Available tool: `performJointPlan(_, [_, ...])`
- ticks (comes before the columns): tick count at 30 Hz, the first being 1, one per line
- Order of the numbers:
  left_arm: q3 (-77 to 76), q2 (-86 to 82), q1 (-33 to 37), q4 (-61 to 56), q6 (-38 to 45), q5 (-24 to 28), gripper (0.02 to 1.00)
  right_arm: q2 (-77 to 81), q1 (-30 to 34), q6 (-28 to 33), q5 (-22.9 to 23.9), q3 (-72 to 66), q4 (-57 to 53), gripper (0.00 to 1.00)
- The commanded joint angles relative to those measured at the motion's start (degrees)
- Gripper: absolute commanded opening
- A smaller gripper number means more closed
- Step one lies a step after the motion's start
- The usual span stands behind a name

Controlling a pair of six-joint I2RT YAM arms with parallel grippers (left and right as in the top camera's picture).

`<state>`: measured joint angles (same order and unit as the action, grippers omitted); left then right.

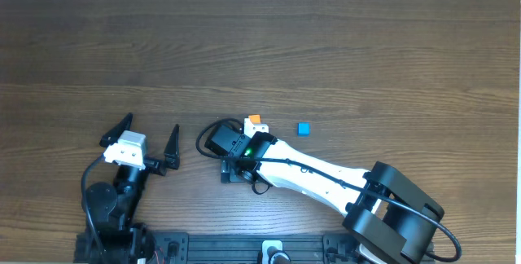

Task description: Stack Cubes

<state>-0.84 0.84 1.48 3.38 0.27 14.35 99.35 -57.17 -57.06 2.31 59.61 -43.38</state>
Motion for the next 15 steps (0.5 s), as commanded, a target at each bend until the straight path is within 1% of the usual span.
performJointPlan(1, [0.50, -0.50, 0.31, -0.33, 0.98, -0.48, 0.996, 0.42, -0.31, -0.81, -0.11, -0.48, 0.15, 0.991])
performJointPlan(15, [0.50, -0.50, 0.31, -0.33, 0.98, -0.50, 0.998, 0.42, -0.33, -1.66, -0.39, -1.49, 0.66, 0.991])
